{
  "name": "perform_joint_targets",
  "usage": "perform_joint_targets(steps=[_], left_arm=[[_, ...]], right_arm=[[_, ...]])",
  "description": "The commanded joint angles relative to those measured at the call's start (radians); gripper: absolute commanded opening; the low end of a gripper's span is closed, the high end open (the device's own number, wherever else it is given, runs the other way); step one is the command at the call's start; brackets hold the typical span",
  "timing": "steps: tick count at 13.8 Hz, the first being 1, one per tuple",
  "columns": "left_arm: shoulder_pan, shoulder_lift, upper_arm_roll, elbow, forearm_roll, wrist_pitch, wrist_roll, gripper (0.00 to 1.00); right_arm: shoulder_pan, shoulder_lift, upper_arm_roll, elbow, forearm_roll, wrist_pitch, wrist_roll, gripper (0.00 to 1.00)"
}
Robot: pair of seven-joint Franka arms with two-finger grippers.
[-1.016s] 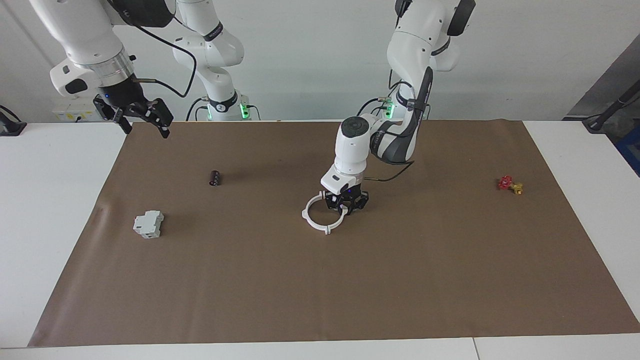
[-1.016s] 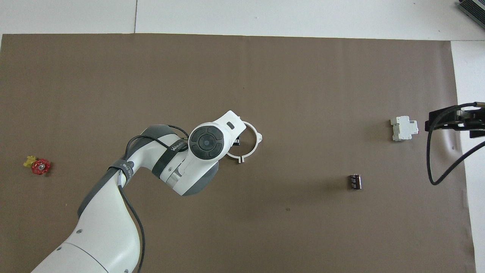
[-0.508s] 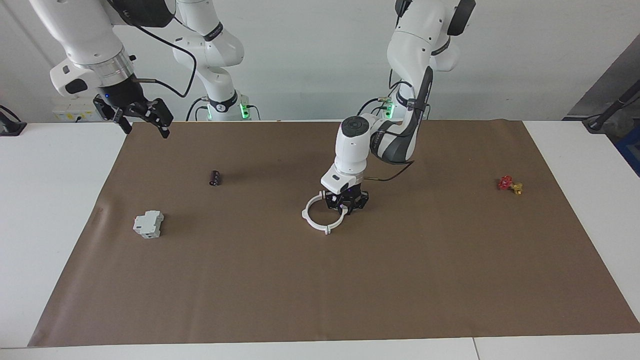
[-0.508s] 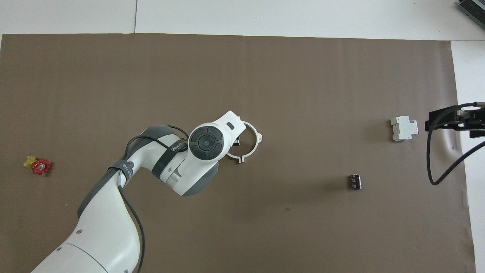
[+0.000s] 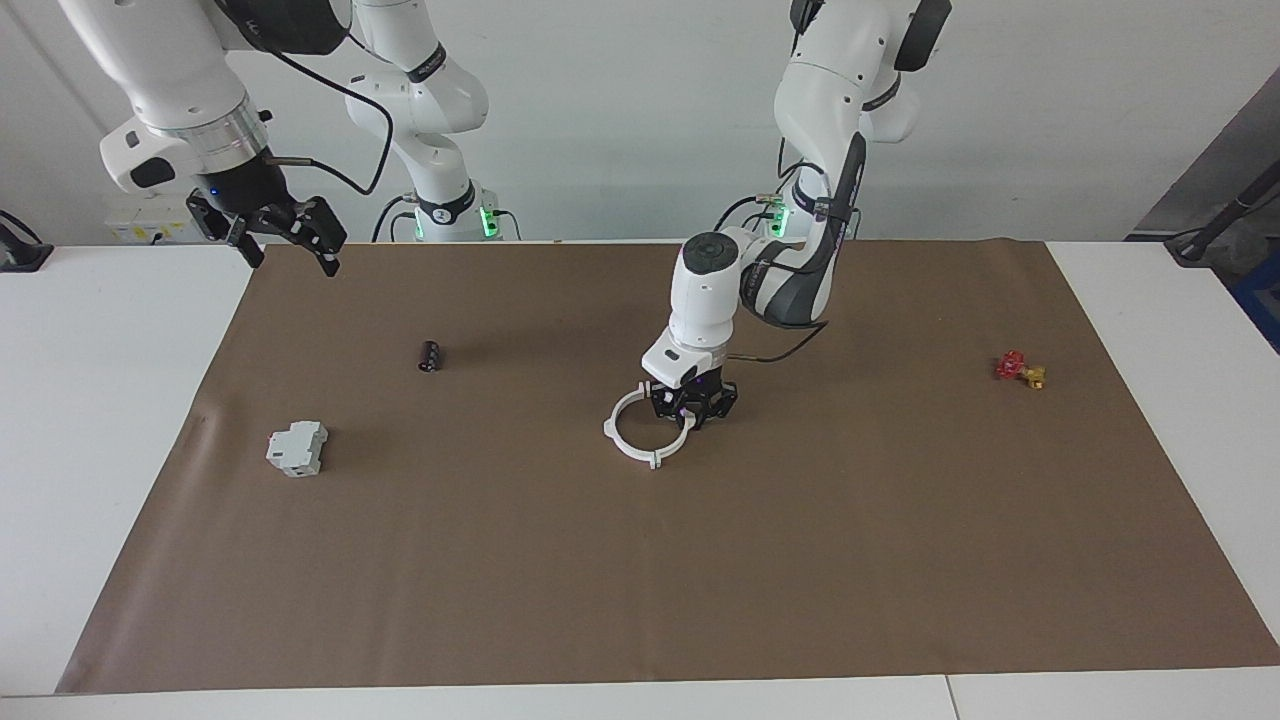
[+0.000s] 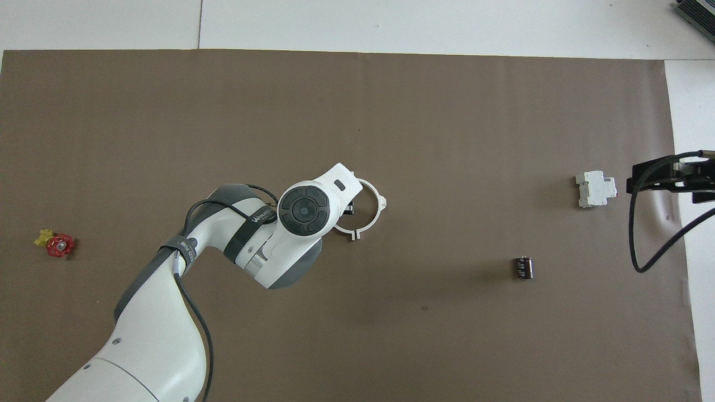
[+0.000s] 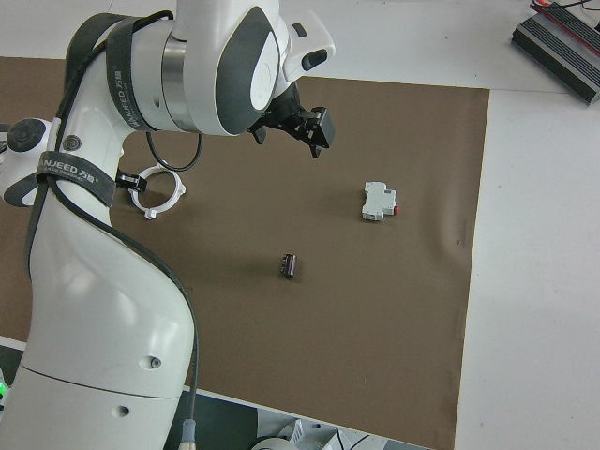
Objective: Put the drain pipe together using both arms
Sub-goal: 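Press the held half-clamp against the placed half to close the ring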
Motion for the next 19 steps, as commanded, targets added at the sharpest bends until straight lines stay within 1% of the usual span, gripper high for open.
perform_joint_targets(steps=[1, 13, 19], left_arm=[[-0.012, -0.010, 0.003, -0.035, 0.026, 0.008, -0.027, 0.06], [-0.008, -0.001, 0.005, -0.015, 0.026, 0.005, -0.027, 0.05], [-0.015, 0.022, 0.005, 0.014, 0.026, 0.004, -0.031, 0.05]], right_arm=[[-0.006, -0.004, 0.003, -0.004, 0.017, -0.005, -0.017, 1.00], [-0.006, -0.004, 0.003, -0.004, 0.017, -0.005, -0.017, 1.00], [-0.006, -0.004, 0.003, -0.004, 0.017, -0.005, -0.017, 1.00]])
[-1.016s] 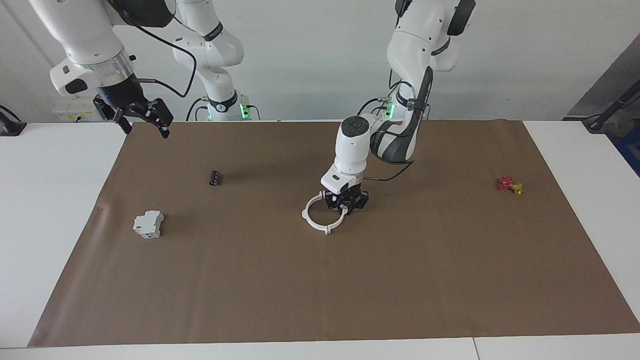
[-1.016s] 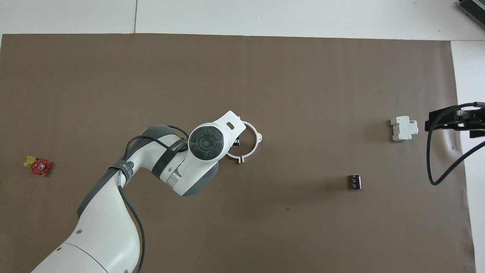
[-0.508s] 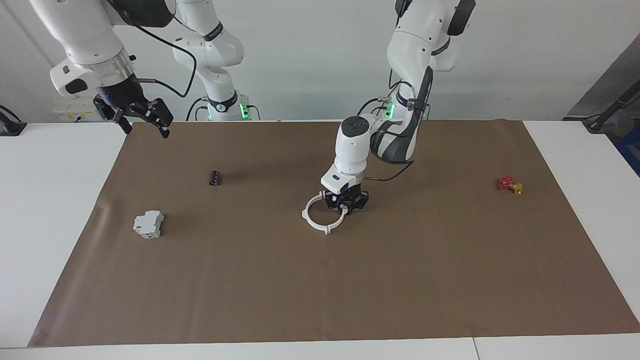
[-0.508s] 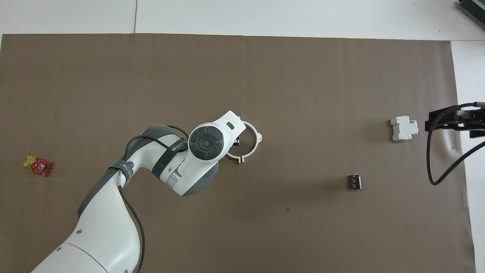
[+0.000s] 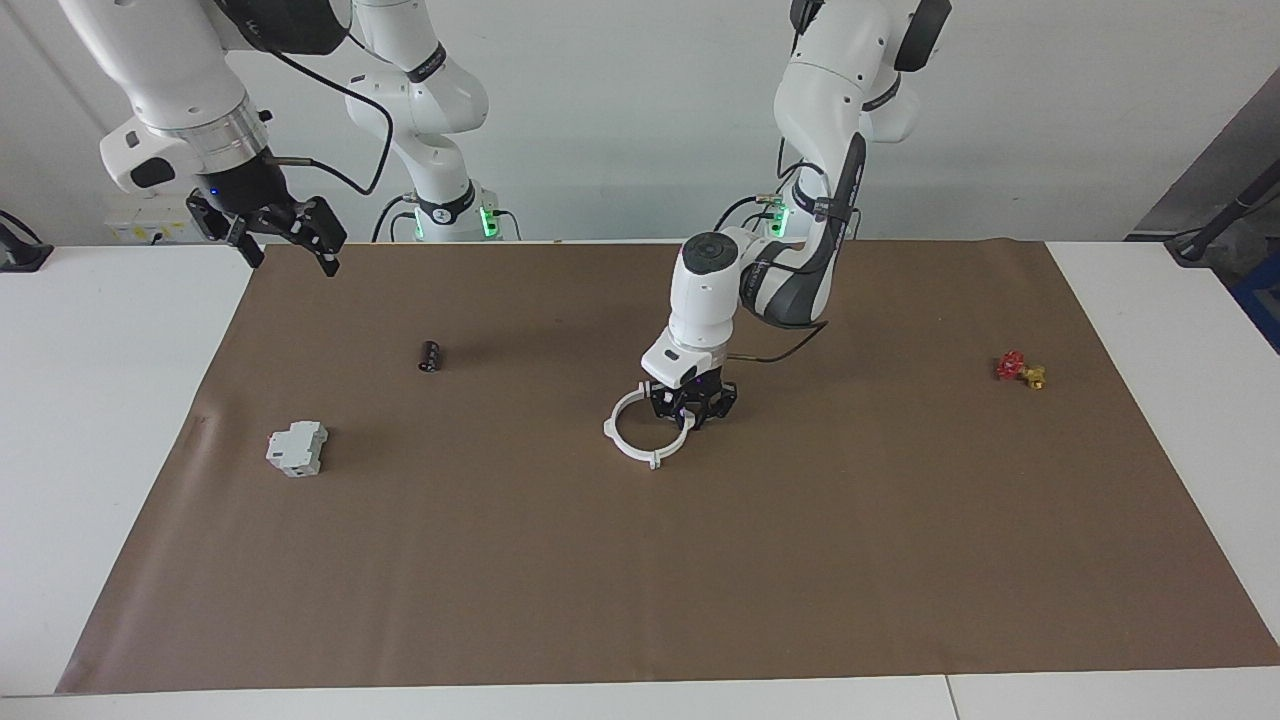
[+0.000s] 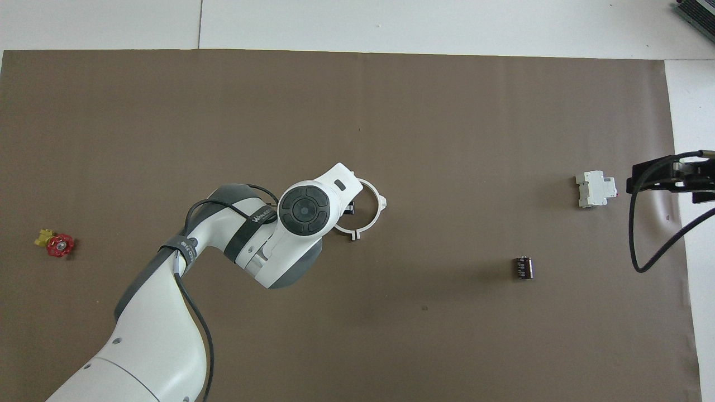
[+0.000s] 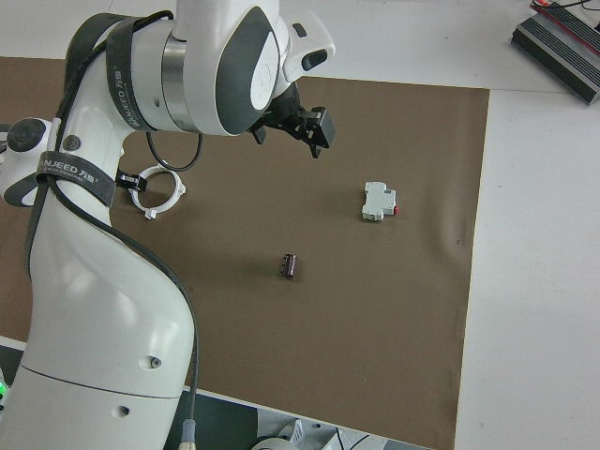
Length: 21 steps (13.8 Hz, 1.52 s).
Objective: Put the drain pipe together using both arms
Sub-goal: 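Press the held half-clamp against the placed half to close the ring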
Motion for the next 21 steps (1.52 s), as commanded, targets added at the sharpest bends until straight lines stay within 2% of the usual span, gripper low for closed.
perform_joint_targets(steps=[1, 5, 6, 8, 10, 12, 13, 18, 21], left_arm=[[-0.015, 0.021, 0.005, 0.012, 0.026, 0.004, -0.031, 0.05], [-0.015, 0.034, 0.005, 0.017, 0.026, 0.005, -0.031, 0.05], [-0.015, 0.032, 0.005, 0.018, 0.026, 0.004, -0.031, 0.08], [-0.015, 0.032, 0.005, 0.018, 0.028, 0.002, -0.031, 0.29], [-0.015, 0.032, 0.005, 0.017, 0.028, 0.002, -0.029, 0.63], [-0.015, 0.031, 0.005, 0.017, 0.028, 0.002, -0.029, 0.78], [-0.015, 0.031, 0.007, 0.017, 0.028, 0.002, -0.031, 1.00], [-0.008, 0.017, 0.005, 0.015, 0.028, -0.006, -0.028, 1.00], [-0.002, -0.017, 0.004, 0.014, 0.028, -0.057, -0.023, 1.00]], right_arm=[[-0.006, -0.004, 0.003, -0.004, 0.017, -0.005, -0.017, 1.00], [-0.006, -0.004, 0.003, -0.004, 0.016, -0.005, -0.017, 1.00], [-0.006, -0.004, 0.003, -0.004, 0.017, -0.005, -0.017, 1.00], [-0.006, -0.004, 0.003, -0.004, 0.017, -0.005, -0.017, 1.00], [-0.006, -0.004, 0.004, -0.004, 0.017, -0.005, -0.017, 1.00], [-0.006, -0.004, 0.003, -0.004, 0.017, -0.004, -0.017, 1.00], [-0.006, -0.004, 0.003, -0.004, 0.017, -0.005, -0.017, 1.00], [-0.006, -0.004, 0.003, -0.004, 0.017, -0.005, -0.017, 1.00], [-0.006, -0.004, 0.003, -0.004, 0.017, -0.005, -0.017, 1.00]])
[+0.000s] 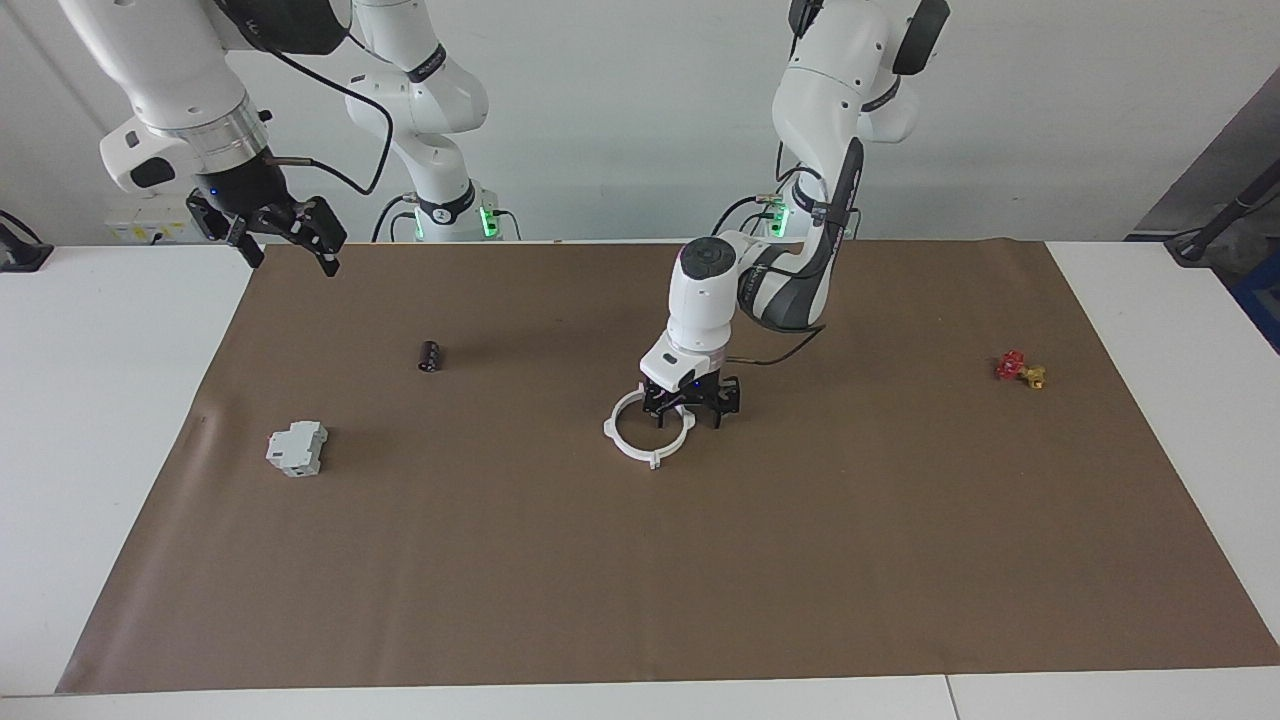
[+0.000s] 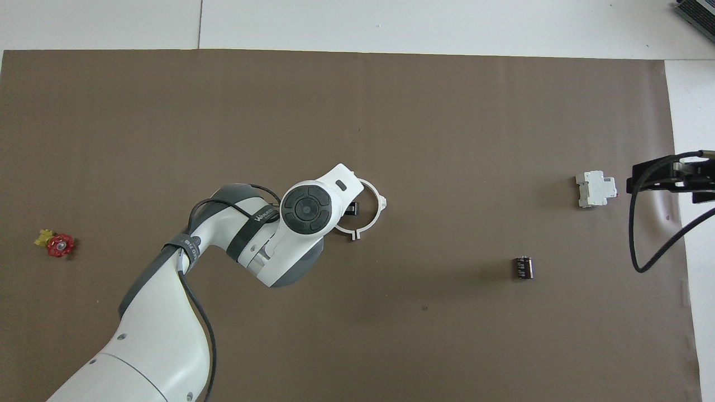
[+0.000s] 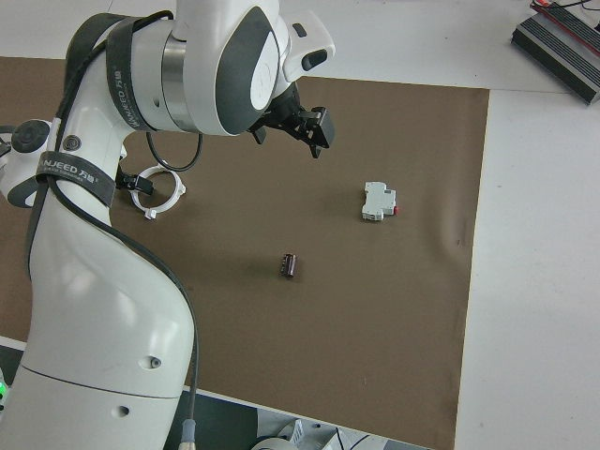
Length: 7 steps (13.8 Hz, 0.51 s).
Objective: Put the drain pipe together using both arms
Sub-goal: 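Open the left gripper and lift it off the ring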
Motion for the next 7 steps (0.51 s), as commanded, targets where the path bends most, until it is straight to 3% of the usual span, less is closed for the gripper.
perform_joint_targets(steps=[1, 7], left_arm=[[0.003, -0.049, 0.004, 0.004, 0.026, -0.075, -0.021, 1.00], [0.017, -0.170, 0.002, 0.004, 0.023, -0.212, -0.047, 1.00]], right_arm=[[-0.006, -0.004, 0.003, -0.004, 0.017, -0.005, -0.017, 1.00], [-0.006, -0.004, 0.003, -0.006, 0.017, -0.005, -0.017, 1.00]])
